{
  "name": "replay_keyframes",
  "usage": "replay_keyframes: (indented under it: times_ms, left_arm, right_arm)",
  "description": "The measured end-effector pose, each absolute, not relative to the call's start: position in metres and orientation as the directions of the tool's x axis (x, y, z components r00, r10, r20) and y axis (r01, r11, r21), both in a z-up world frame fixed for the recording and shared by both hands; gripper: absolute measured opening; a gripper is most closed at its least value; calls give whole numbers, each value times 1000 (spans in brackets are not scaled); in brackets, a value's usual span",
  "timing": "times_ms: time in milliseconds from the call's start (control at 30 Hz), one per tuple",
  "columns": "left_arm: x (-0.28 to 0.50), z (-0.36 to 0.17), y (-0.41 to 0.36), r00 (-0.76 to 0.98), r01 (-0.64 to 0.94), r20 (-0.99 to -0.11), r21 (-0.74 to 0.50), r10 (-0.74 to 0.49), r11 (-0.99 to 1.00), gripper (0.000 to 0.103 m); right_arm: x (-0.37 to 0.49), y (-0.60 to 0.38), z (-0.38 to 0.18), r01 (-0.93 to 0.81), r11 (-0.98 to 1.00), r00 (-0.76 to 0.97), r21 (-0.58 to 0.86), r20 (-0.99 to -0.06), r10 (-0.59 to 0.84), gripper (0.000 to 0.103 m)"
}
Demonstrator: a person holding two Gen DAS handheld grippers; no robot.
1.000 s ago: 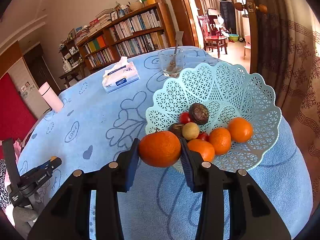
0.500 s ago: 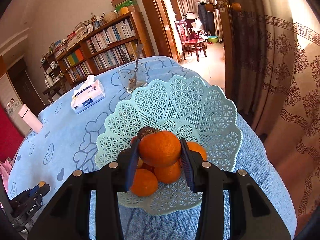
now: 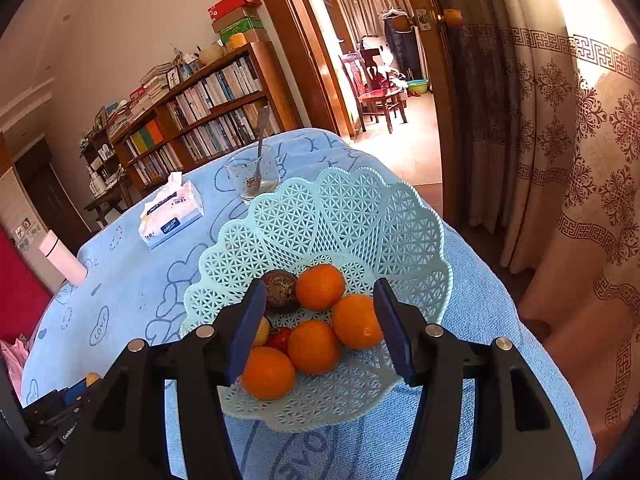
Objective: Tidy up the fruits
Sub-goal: 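Lower the mandarin into the basket and open the right tool, then lower the tan fruit into the basket and open the left tool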
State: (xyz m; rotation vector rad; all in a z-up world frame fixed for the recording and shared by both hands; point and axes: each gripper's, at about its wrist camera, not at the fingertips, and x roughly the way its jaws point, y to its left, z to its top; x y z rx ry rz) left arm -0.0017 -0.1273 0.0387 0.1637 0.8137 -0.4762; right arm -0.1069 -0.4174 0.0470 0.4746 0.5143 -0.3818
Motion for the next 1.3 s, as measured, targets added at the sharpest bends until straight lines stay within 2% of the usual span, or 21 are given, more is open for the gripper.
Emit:
replay_keyframes:
  times_ms: [633,1300]
  left_arm:
    - [-12,70,-226,557,624,-688,-23,-465,781,28]
    - [-6,71,-306,523,697,-680,-6,-514,717,28]
  right_arm:
    - [-128,-435,54,521,788,797,328,-518,-311,58]
    - [-131,-449,52,542,762,787,353,-531,-314,59]
